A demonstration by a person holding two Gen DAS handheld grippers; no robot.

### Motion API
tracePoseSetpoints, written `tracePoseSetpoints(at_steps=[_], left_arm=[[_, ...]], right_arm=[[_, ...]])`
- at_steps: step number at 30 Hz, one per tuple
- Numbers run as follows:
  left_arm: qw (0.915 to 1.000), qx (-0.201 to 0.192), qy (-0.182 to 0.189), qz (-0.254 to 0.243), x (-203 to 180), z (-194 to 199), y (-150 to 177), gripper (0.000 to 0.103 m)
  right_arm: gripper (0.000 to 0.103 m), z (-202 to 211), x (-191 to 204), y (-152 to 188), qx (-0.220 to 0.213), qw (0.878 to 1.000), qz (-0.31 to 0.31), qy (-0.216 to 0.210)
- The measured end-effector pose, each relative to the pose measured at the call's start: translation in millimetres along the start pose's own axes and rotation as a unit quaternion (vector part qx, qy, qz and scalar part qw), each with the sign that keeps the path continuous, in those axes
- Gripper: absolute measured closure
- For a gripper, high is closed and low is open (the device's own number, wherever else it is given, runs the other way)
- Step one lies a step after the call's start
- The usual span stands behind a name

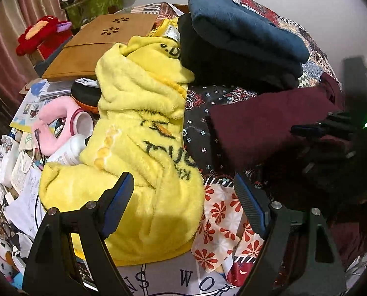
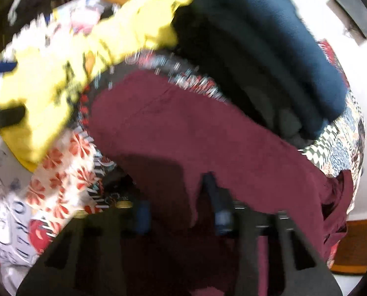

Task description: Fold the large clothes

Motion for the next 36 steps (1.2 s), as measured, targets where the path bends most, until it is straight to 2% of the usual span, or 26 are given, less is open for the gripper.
tracePoseSetpoints(at_steps=[1, 3, 6, 8, 11, 14, 17, 19, 21, 22, 23, 24, 25, 27, 30, 31, 33, 34, 35, 36], left_arm=[[1.0000, 0.000, 0.000, -0.002, -2.0, 0.1, -0.8, 0.020], [1.0000, -0.001, 0.003, -0.006, -7.8, 1.0, -3.0, 0.020], [0.9998, -0.004, 0.015, -0.015, -23.0, 4.2, -7.1, 0.020], [0.9993, -0.005, 0.024, -0.028, -37.8, 6.8, -9.9, 0.020], [0.9980, -0.011, 0.035, -0.051, -63.7, 10.0, -14.7, 0.020], [0.9953, -0.013, 0.048, -0.083, -92.1, 9.5, -16.9, 0.020], [0.9944, -0.001, 0.074, -0.076, -110.1, 1.5, -13.0, 0.019], [0.9937, 0.031, 0.106, -0.017, -114.7, -12.0, -7.0, 0.019], [0.9892, 0.050, 0.128, 0.050, -113.8, -22.3, -5.0, 0.019], [0.9853, 0.057, 0.136, 0.085, -111.3, -28.1, -4.3, 0.019], [0.9789, 0.065, 0.149, 0.124, -109.0, -34.0, -4.1, 0.019], [0.9728, 0.070, 0.160, 0.152, -107.3, -39.1, -4.1, 0.019], [0.9686, 0.073, 0.166, 0.170, -107.7, -43.2, -3.0, 0.019], [0.9557, 0.088, 0.183, 0.213, -109.1, -55.0, -1.6, 0.019], [0.9438, 0.104, 0.197, 0.244, -116.2, -69.4, -0.1, 0.022], [0.9433, 0.105, 0.192, 0.249, -117.0, -75.7, -0.7, 0.023], [0.9475, 0.103, 0.174, 0.247, -117.1, -85.5, -3.3, 0.039], [0.9529, 0.098, 0.159, 0.239, -117.6, -90.3, -5.3, 0.045], [0.9577, 0.095, 0.146, 0.230, -119.3, -92.6, -5.5, 0.056], [0.9671, 0.083, 0.123, 0.206, -120.3, -94.3, -9.0, 0.067]], right_arm=[[0.094, 9.0, -3.3, -3.0, -0.012, 1.000, -0.017, -0.010], [0.094, 39.7, -20.0, -13.3, -0.063, 0.996, -0.057, -0.015], [0.095, 80.7, -50.9, -26.1, -0.117, 0.989, -0.088, 0.001], [0.096, 114.6, -79.6, -27.8, -0.156, 0.981, -0.116, 0.024], [0.096, 170.3, -132.3, -21.4, -0.207, 0.962, -0.173, 0.045], [0.096, 198.5, -170.1, -12.9, -0.238, 0.946, -0.209, 0.067], [0.096, 208.7, -187.8, 2.6, -0.242, 0.938, -0.226, 0.098], [0.096, 207.3, -193.6, 22.2, -0.233, 0.937, -0.237, 0.107], [0.092, 200.5, -199.9, 45.1, -0.211, 0.939, -0.249, 0.111], [0.081, 196.2, -200.1, 55.3, -0.200, 0.940, -0.254, 0.113], [0.060, 191.1, -202.8, 69.7, -0.188, 0.939, -0.261, 0.118], [0.047, 186.3, -205.0, 84.3, -0.178, 0.938, -0.271, 0.124], [0.030, 183.2, -207.2, 98.8, -0.172, 0.934, -0.282, 0.133], [0.029, 184.5, -211.9, 120.5, -0.164, 0.930, -0.294, 0.145], [0.029, 184.9, -217.4, 154.2, -0.136, 0.930, -0.310, 0.146], [0.029, 185.6, -218.8, 162.4, -0.132, 0.928, -0.315, 0.148], [0.029, 185.7, -220.7, 178.6, -0.124, 0.925, -0.326, 0.151], [0.029, 185.9, -221.8, 187.0, -0.121, 0.922, -0.335, 0.149], [0.028, 186.9, -222.1, 194.1, -0.119, 0.920, -0.343, 0.148], [0.028, 187.2, -223.3, 199.1, -0.117, 0.917, -0.351, 0.146]])
Point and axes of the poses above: each gripper's, at about its wrist camera, not at the fingertips, and z roughly against the way its jaws point, x to its left, y to its underside, the point moved 10 cm from there along -z, roughly the way its jaws point, and after that the axes turned 13 degrees about -x, right-handed, at the moved point
